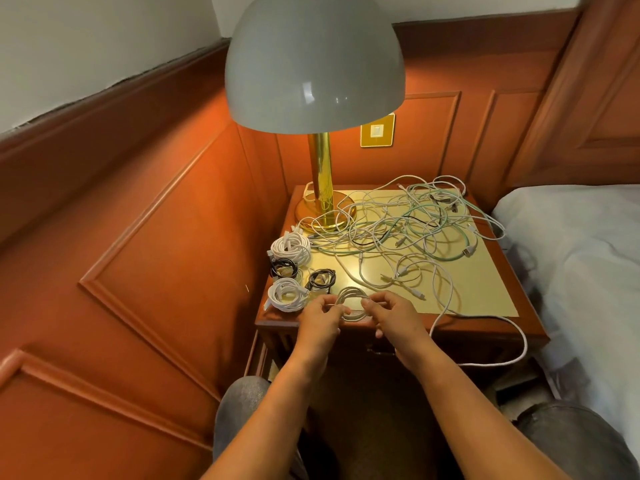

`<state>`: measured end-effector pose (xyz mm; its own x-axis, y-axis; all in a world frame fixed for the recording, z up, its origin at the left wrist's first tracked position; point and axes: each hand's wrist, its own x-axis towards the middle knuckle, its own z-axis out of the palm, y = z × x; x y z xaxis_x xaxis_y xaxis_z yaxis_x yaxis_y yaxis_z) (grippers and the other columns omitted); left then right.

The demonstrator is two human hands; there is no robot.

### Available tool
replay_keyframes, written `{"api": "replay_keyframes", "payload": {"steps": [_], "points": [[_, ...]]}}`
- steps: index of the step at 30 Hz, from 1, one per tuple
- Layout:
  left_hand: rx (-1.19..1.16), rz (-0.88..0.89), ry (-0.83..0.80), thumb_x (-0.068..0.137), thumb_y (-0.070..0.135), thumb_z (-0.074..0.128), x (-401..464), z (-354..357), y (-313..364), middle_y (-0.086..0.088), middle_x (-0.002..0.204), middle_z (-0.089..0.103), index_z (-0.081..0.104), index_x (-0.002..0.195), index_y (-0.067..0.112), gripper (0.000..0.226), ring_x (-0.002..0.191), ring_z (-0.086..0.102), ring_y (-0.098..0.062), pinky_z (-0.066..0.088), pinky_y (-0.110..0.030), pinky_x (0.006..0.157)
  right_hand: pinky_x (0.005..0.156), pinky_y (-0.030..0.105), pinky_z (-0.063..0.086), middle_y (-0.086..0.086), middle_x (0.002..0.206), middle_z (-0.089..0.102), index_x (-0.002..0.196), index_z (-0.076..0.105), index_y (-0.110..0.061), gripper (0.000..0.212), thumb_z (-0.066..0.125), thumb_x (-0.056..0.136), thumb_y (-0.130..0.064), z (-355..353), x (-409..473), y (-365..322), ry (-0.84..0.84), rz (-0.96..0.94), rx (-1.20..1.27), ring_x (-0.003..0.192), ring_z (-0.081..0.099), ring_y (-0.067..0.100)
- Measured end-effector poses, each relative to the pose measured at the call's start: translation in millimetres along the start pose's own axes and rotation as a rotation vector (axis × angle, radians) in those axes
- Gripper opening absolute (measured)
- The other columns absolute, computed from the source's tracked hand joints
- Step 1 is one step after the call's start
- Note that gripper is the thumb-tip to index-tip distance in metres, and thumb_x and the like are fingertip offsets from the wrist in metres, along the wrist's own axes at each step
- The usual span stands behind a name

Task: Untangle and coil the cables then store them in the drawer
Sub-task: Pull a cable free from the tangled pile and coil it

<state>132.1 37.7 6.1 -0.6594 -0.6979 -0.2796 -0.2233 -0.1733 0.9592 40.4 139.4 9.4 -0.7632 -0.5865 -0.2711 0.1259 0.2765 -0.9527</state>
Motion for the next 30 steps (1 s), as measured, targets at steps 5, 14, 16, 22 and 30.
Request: {"api": "replay_keyframes", "payload": {"steps": [5,14,16,22,30], "points": [[-0.048,0.012,0.034,0.096,0.008,0.054,6.4,-6.9,-3.9,-0.003,0.091,0.068,0.065,0.097,0.012,0.011,0.077,0.058,-0.010,0.045,-0.021,0.065,0.070,0.026,0.042,-0.002,0.089,0.062,0.092,0.069,-0.016,0.016,0.054,0.098,-0.018,-1.2,-0.3,1.7,-0.008,-0.046,-0.114,0.084,0.054,0.014],[0.284,0.118,0.176,0.097,0.019,0.052,10.3,-3.5,-16.3,-0.003,0.101,0.066,0.063,0.104,0.014,0.014,0.098,0.060,-0.021,0.048,-0.033,0.084,0.071,0.023,0.044,-0.006,0.084,0.065,0.084,0.069,-0.018,0.011,0.061,0.092,-0.019,-14.0,-9.7,-9.2,-0.027,-0.183,-0.462,0.083,0.059,0.009],[0.483,0.281,0.203,0.098,0.015,0.050,4.3,1.5,-15.2,-0.001,0.100,0.062,0.061,0.108,0.010,0.016,0.095,0.056,-0.017,0.043,-0.027,0.082,0.071,0.026,0.045,-0.002,0.085,0.066,0.083,0.069,-0.016,0.011,0.062,0.091,-0.018,-19.3,-13.9,-16.1,-0.025,-0.164,-0.392,0.085,0.060,0.013],[0.608,0.468,0.150,0.098,0.009,0.049,-2.0,10.2,-7.7,0.004,0.095,0.051,0.058,0.105,0.009,0.012,0.088,0.048,-0.011,0.036,-0.008,0.070,0.079,0.032,0.046,0.000,0.083,0.065,0.084,0.070,-0.014,0.011,0.062,0.091,-0.016,-39.9,-24.4,-27.9,-0.034,-0.130,-0.268,0.083,0.058,0.015],[0.555,0.326,0.117,0.098,0.014,0.050,7.9,0.1,-15.0,0.000,0.099,0.062,0.062,0.109,0.009,0.016,0.090,0.058,-0.016,0.048,-0.032,0.082,0.062,0.027,0.041,0.001,0.079,0.062,0.089,0.070,-0.018,0.009,0.062,0.093,-0.019,-30.0,-14.6,-1.2,-0.020,-0.061,-0.179,0.072,0.056,0.016]]}}
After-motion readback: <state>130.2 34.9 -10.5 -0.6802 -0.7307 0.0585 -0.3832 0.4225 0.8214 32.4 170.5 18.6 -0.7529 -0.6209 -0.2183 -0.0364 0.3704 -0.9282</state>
